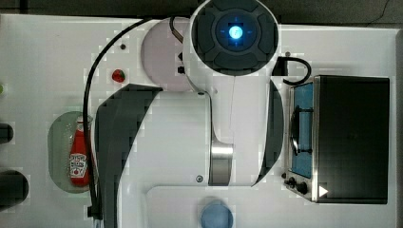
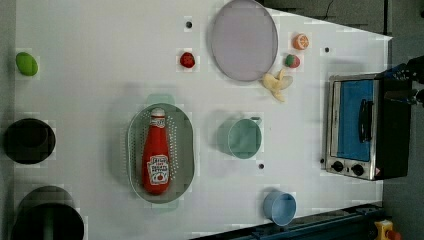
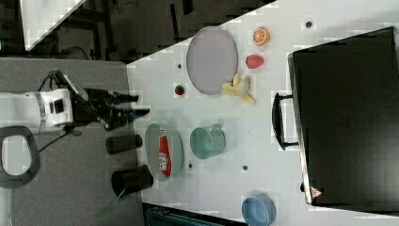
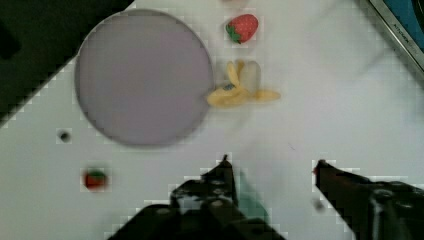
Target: Pick ketchup from strainer and place it on the table
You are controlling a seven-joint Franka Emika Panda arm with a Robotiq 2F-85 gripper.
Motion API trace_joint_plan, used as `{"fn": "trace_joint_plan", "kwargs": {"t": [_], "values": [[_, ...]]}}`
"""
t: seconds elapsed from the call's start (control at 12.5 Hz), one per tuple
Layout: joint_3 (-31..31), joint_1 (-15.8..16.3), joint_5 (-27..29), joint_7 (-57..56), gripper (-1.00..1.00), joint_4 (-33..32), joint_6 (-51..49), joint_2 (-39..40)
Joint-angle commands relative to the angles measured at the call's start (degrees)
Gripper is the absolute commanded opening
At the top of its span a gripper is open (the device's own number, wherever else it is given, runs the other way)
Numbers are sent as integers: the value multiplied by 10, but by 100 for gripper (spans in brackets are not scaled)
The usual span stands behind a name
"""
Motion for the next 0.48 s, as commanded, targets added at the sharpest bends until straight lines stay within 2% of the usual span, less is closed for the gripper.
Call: {"fn": "trace_joint_plan", "kwargs": {"t": [0.08, 0.24, 0.48], "values": [[-28, 8, 1, 45, 58, -106, -122, -219], [-13, 14, 1, 45, 99, -106, -122, -209], [39, 33, 3, 45, 100, -106, -99, -180]]}}
